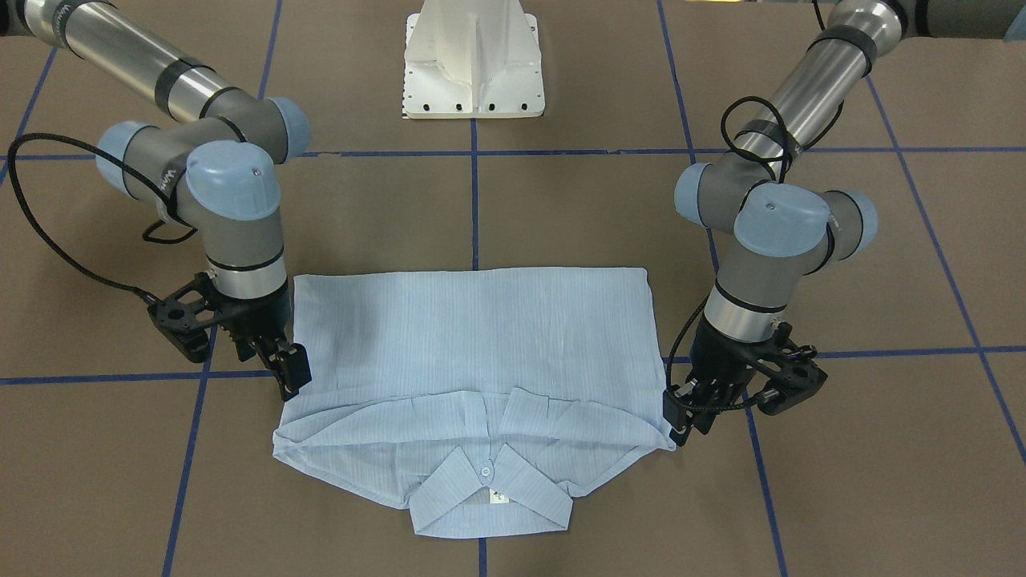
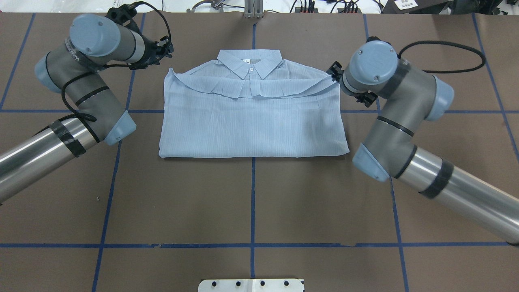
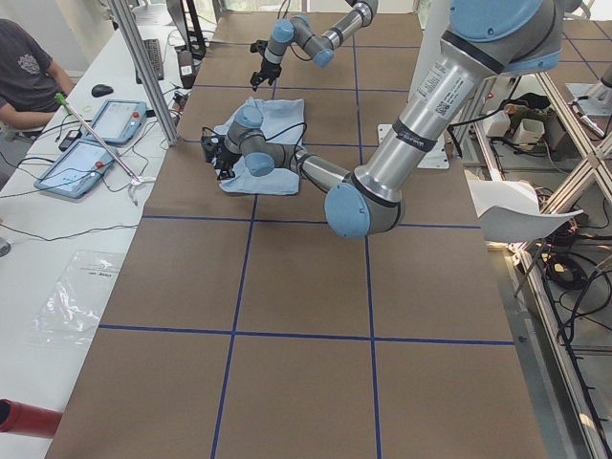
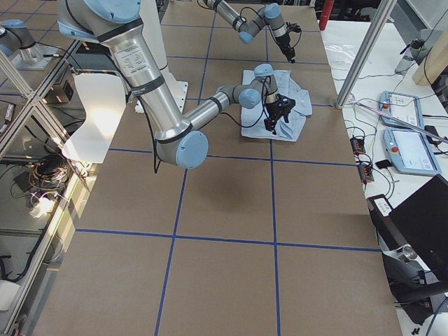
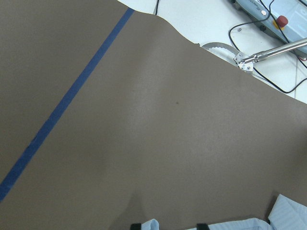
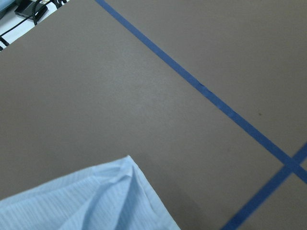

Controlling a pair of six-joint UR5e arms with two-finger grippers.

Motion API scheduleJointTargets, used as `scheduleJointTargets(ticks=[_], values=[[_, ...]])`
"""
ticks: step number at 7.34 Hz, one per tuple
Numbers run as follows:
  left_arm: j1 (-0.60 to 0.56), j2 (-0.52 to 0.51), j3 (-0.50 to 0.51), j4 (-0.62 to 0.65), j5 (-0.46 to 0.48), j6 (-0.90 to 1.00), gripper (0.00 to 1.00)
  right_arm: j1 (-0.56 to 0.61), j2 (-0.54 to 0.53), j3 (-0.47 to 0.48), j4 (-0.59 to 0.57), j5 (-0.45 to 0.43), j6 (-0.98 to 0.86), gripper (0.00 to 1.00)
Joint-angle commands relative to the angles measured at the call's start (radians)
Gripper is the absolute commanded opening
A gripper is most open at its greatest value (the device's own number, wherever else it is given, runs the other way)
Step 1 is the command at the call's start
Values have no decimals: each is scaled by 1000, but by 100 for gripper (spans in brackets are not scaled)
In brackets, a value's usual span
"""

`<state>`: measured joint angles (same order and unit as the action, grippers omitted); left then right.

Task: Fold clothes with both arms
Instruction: 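Release the hem and raise both grippers away from the folded shirt, then grasp the folded shirt's side edge with the right gripper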

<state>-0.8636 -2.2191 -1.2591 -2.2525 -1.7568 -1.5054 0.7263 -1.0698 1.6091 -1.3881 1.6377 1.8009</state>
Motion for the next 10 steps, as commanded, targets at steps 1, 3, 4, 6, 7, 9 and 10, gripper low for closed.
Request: scheduleJointTargets(ticks=[1, 3, 4, 6, 7, 9, 10], values=[[-24, 7, -11, 1, -10, 13, 49, -83, -123, 156, -3, -4, 102, 100], [-43, 10, -8, 5, -7, 88, 49, -184, -176, 178, 4, -15, 182, 100], [-61, 13, -8, 2, -6, 96, 49, -197, -176, 158, 6, -12, 176, 97], [-63, 16, -7, 8, -6, 99, 49, -197, -165, 158, 6, -12, 183, 70], [-63, 22, -5, 8, -4, 99, 49, -196, -164, 160, 6, -12, 183, 16], [-63, 39, -8, 7, -4, 99, 49, -185, -159, 163, 6, -6, 176, 0], [-63, 41, -8, 7, -4, 99, 49, -165, -150, 173, 3, 13, 176, 0]])
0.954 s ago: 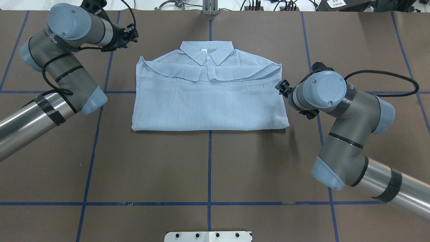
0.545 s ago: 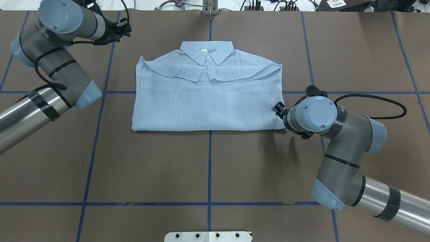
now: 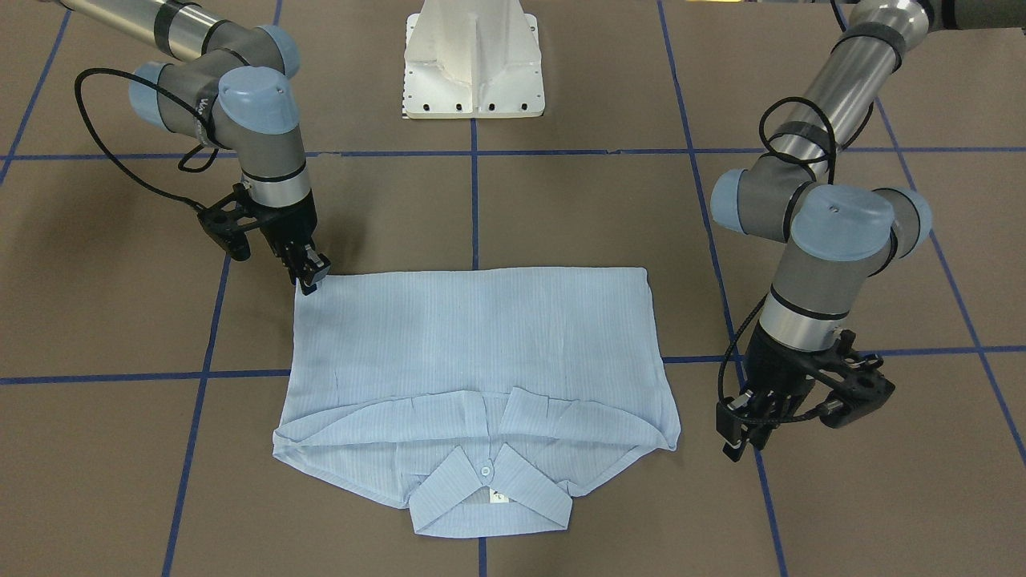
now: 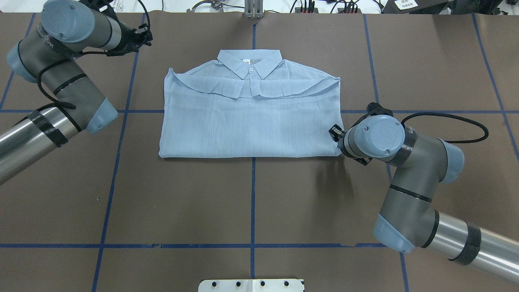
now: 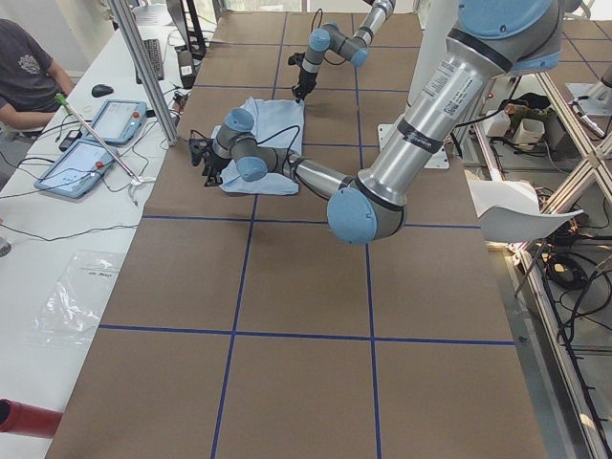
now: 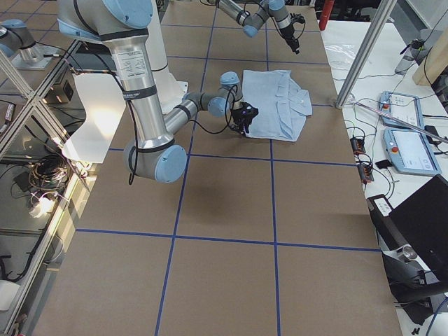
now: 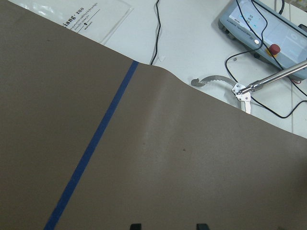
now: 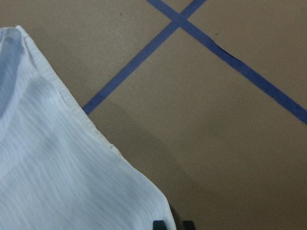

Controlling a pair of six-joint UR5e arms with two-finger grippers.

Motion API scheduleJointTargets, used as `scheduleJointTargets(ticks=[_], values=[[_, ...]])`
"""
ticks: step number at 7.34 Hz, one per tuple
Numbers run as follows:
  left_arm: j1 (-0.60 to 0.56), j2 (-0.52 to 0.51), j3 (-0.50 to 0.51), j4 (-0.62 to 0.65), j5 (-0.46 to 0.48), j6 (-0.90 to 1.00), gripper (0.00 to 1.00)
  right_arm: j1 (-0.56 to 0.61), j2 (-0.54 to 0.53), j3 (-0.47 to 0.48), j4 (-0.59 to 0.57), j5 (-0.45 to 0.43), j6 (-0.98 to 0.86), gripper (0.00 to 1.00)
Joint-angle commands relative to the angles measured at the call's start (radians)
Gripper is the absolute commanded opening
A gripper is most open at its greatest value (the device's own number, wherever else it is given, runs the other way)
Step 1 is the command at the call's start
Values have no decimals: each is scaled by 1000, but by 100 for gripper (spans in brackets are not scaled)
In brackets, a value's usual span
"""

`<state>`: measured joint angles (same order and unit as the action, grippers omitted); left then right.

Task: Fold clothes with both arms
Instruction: 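Grasp the folded shirt's side edge with the right gripper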

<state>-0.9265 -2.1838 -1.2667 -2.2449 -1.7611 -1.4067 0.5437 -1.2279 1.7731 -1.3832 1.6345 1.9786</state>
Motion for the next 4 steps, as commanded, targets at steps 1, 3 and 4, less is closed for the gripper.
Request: scheduleJointTargets(ticks=[1, 3, 4], values=[[0, 7, 0, -2, 0, 0, 49, 21, -2, 46, -10, 48, -1, 0], [1, 7, -6, -2, -6, -1, 49, -37, -120, 241, -99, 77, 3, 0], [11, 15, -35, 1, -9, -4, 49, -164, -143, 369, -258, 84, 18, 0]])
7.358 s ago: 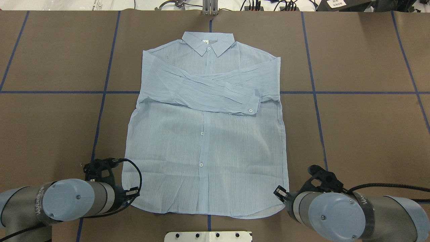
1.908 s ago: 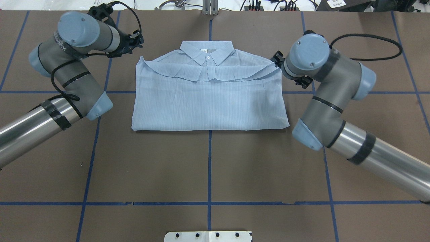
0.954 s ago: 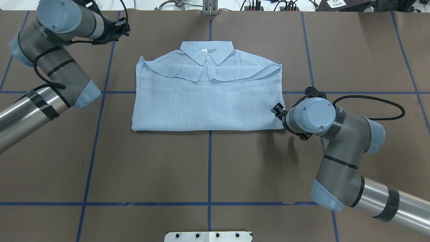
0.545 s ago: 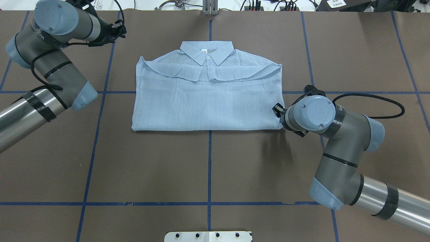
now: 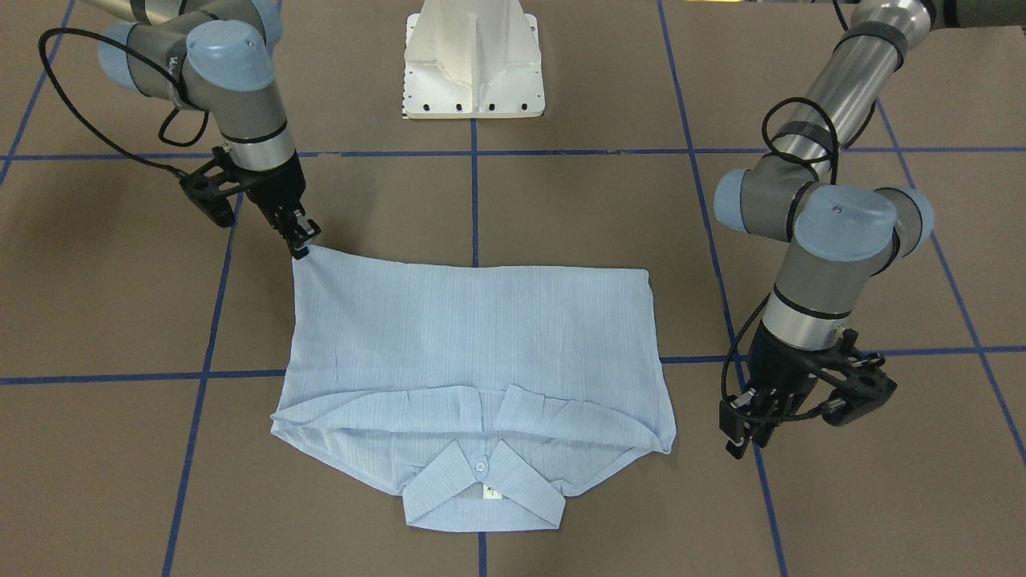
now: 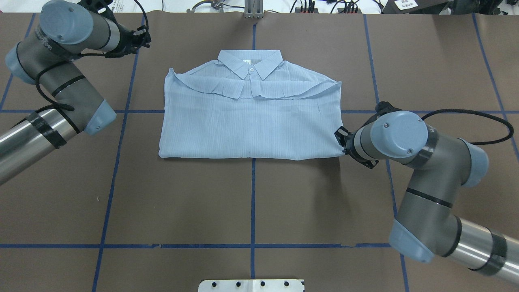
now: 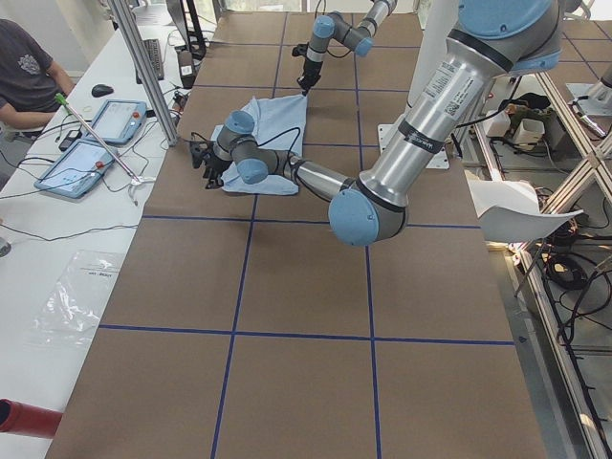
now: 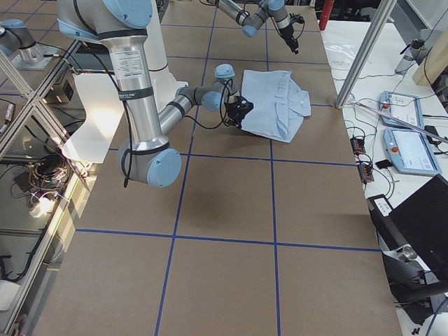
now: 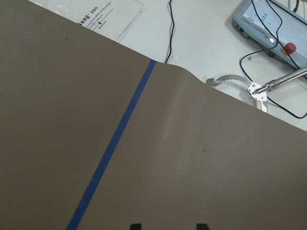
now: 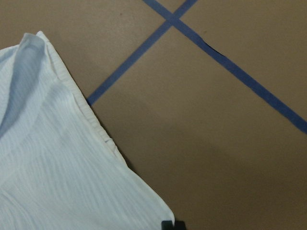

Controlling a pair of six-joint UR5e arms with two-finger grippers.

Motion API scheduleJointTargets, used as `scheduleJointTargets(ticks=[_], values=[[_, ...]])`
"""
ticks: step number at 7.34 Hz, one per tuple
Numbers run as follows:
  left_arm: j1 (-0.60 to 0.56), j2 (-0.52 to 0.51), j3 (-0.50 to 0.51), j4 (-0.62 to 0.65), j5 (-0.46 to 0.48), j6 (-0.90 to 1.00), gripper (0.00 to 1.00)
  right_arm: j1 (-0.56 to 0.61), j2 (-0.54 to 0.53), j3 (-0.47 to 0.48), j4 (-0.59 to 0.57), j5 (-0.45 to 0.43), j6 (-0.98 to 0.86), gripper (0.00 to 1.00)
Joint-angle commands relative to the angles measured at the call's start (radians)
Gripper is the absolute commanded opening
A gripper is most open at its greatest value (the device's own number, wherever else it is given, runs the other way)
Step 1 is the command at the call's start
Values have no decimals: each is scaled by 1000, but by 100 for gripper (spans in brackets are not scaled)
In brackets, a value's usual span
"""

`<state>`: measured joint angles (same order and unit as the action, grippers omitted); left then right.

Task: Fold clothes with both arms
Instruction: 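Grasp the folded shirt's side edge with the right gripper, then drag the folded shirt toward the robot with the right gripper while the left gripper approaches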

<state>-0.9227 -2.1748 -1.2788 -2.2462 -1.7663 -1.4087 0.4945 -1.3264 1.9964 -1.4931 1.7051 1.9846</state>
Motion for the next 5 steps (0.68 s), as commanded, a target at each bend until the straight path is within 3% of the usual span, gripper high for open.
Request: scheduleJointTargets(ticks=[1, 2, 3, 4, 5], values=[[13, 57, -112, 3, -68, -3, 49, -257, -45, 263, -337, 14, 17, 0], [13, 125, -214, 3, -182, -13, 49, -406, -45, 325, -454, 16, 40, 0], [30, 171, -341, 8, -226, -27, 49, -529, -45, 332, -464, 11, 96, 0], [103, 228, -452, 31, -231, -36, 58, -601, -46, 331, -467, -1, 191, 99], [181, 228, -517, 89, -232, -39, 99, -590, -43, 335, -467, -10, 216, 100]])
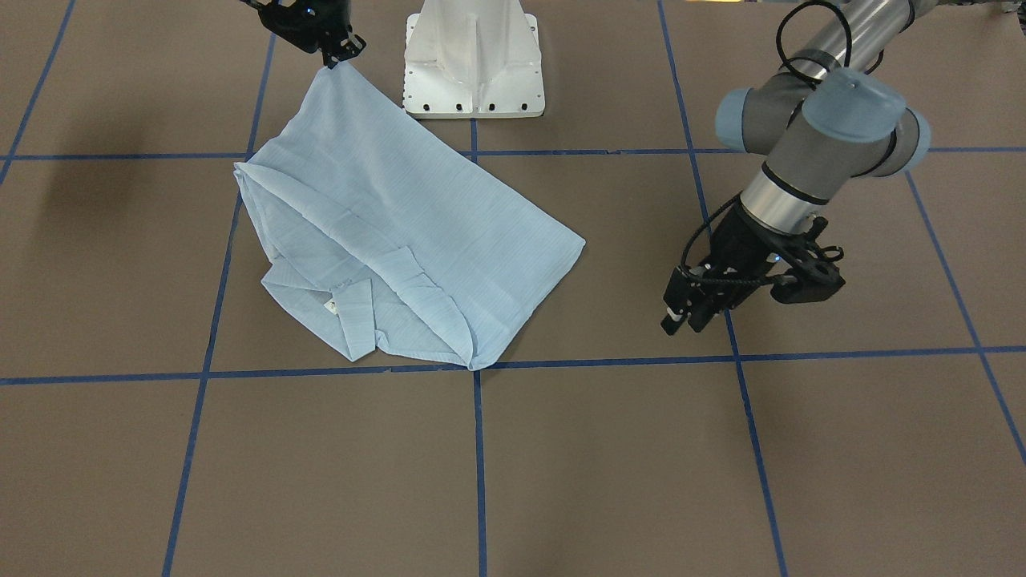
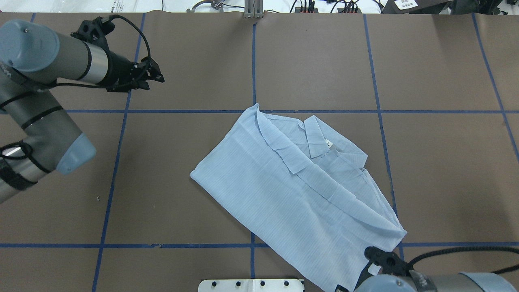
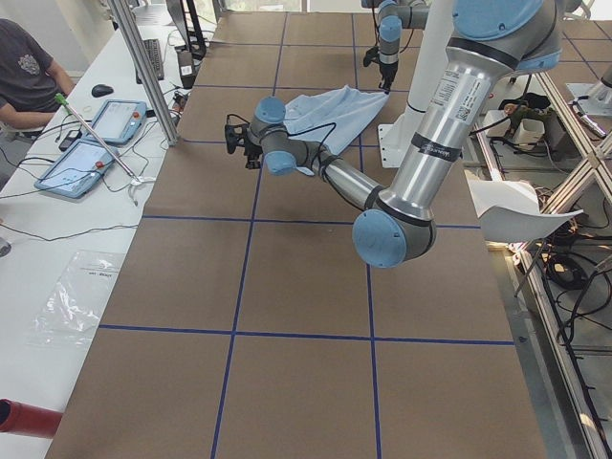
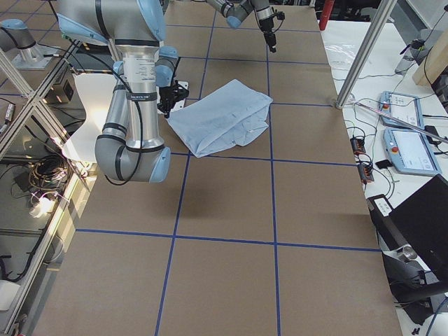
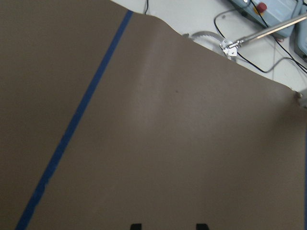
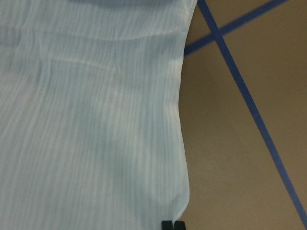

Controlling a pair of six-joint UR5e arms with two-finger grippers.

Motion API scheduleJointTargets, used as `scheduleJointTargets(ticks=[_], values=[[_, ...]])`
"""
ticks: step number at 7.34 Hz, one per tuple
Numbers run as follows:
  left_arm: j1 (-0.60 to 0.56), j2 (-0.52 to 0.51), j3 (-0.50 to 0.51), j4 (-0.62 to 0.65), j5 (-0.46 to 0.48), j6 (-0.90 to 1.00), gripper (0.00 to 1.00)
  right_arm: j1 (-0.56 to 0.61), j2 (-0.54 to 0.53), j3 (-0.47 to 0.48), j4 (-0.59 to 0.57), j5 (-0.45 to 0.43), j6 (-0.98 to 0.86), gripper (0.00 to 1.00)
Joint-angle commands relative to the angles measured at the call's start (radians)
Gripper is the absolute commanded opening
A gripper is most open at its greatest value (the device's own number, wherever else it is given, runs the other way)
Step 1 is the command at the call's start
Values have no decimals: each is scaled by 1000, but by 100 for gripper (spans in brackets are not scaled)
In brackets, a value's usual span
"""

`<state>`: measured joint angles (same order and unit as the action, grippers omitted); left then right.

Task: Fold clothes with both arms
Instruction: 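Drag the folded shirt toward the robot with the right gripper while the left gripper approaches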

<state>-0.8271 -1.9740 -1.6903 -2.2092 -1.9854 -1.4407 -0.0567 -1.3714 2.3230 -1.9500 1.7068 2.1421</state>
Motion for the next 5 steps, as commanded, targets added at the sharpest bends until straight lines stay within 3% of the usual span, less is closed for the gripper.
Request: scheduleJointTargets(ticks=[1, 3, 5], values=[[167, 33, -173, 127, 2, -86, 100, 7, 6, 12, -10, -13, 58, 100], [265, 37, -219, 186, 13, -213, 98, 200, 12, 56, -9, -12, 42, 100], [404, 25, -186, 262, 83, -302, 88, 471, 133, -41, 12, 0, -224, 100]])
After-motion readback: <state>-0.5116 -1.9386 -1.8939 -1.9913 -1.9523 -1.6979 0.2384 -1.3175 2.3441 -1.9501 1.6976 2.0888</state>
